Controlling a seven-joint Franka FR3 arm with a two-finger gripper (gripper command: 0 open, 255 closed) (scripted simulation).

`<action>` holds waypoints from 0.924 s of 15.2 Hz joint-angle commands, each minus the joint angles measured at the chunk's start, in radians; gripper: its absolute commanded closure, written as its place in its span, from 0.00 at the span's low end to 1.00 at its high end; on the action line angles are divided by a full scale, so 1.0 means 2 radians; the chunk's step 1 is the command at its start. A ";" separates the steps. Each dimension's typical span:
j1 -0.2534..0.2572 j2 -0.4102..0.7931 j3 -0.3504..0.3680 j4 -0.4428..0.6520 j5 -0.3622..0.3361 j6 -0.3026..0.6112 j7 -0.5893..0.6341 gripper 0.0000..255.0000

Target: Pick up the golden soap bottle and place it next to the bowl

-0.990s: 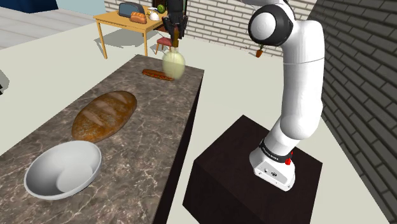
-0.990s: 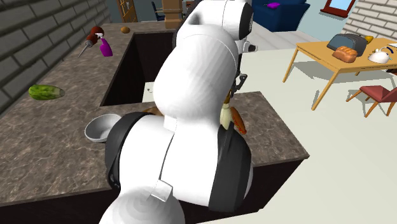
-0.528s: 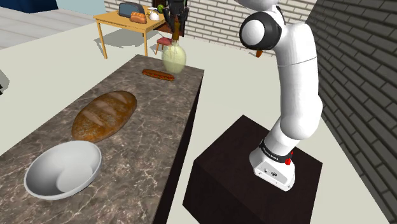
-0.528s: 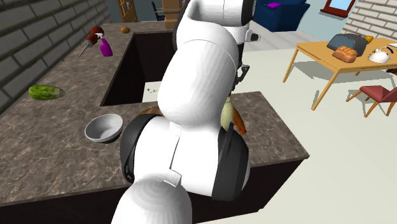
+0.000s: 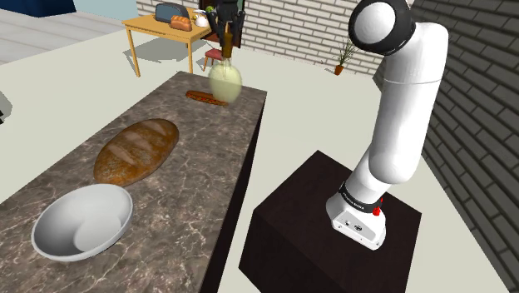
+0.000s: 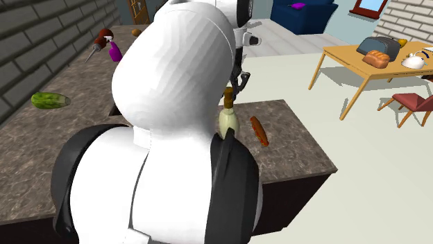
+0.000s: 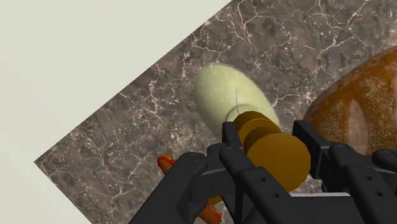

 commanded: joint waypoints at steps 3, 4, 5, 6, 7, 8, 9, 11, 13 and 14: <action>0.023 -0.051 0.013 -0.073 0.004 0.021 0.039 1.00; 0.029 -0.062 0.017 -0.089 0.006 0.026 0.049 1.00; 0.035 -0.073 0.021 -0.103 0.007 0.030 0.059 1.00; 0.040 -0.082 0.025 -0.116 0.009 0.033 0.069 1.00; 0.046 -0.092 0.029 -0.129 0.011 0.037 0.079 1.00; 0.052 -0.100 0.033 -0.140 0.012 0.040 0.089 1.00; 0.057 -0.108 0.038 -0.151 0.014 0.042 0.099 1.00; 0.069 -0.122 0.047 -0.169 0.018 0.047 0.120 1.00; 0.080 -0.134 0.057 -0.184 0.022 0.051 0.142 1.00; 0.086 -0.139 0.062 -0.191 0.024 0.052 0.153 1.00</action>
